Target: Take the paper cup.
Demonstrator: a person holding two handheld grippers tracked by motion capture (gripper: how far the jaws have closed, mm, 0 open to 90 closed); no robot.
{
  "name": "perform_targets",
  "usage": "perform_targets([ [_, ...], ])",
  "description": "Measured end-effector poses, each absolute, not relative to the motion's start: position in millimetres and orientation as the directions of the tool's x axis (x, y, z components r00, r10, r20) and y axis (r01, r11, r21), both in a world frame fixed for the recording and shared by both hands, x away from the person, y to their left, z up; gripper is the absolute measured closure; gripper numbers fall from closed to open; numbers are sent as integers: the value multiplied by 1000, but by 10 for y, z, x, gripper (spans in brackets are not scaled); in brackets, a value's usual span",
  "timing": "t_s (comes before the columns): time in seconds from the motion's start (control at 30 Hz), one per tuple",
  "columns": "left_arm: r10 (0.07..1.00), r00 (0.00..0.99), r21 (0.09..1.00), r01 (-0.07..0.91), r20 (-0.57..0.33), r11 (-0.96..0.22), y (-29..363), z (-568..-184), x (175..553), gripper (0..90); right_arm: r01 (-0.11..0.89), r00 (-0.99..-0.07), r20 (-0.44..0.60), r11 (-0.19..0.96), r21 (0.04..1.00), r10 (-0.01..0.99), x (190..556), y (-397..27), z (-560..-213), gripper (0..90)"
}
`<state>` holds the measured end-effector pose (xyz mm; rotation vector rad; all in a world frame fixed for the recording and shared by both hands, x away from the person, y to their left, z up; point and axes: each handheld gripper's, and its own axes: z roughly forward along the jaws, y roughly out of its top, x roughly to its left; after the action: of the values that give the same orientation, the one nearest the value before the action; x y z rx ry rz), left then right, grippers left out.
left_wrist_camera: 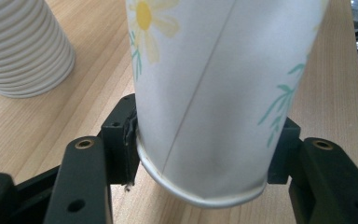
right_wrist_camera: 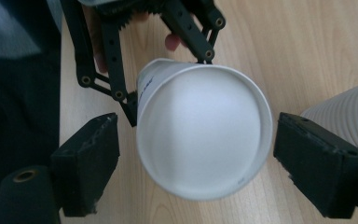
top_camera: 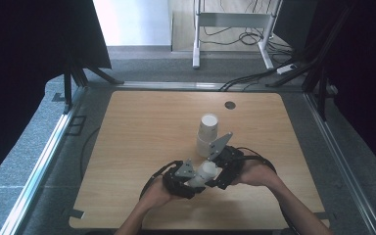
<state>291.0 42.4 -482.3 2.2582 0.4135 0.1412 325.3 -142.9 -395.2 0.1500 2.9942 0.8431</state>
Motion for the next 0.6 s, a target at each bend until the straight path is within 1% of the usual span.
perform_targets([
  [0.1,321,947,735,228,-16,-638,430,-4810,2920,421,61,-997,-15,877,477,77,3263,-1356,-3963,197],
  [0.27,305,952,730,222,-20,-647,424,-4804,2917,421,27,-999,-14,907,420,36,3277,-1242,-4014,245],
  [0.43,309,950,730,235,-34,-641,404,-4823,2910,420,13,-1000,-2,920,393,16,3272,-1180,-4038,302],
  [0.6,296,955,712,221,-20,-667,401,-4828,2917,420,-4,-1000,1,930,369,-5,3267,-1150,-4039,338],
])
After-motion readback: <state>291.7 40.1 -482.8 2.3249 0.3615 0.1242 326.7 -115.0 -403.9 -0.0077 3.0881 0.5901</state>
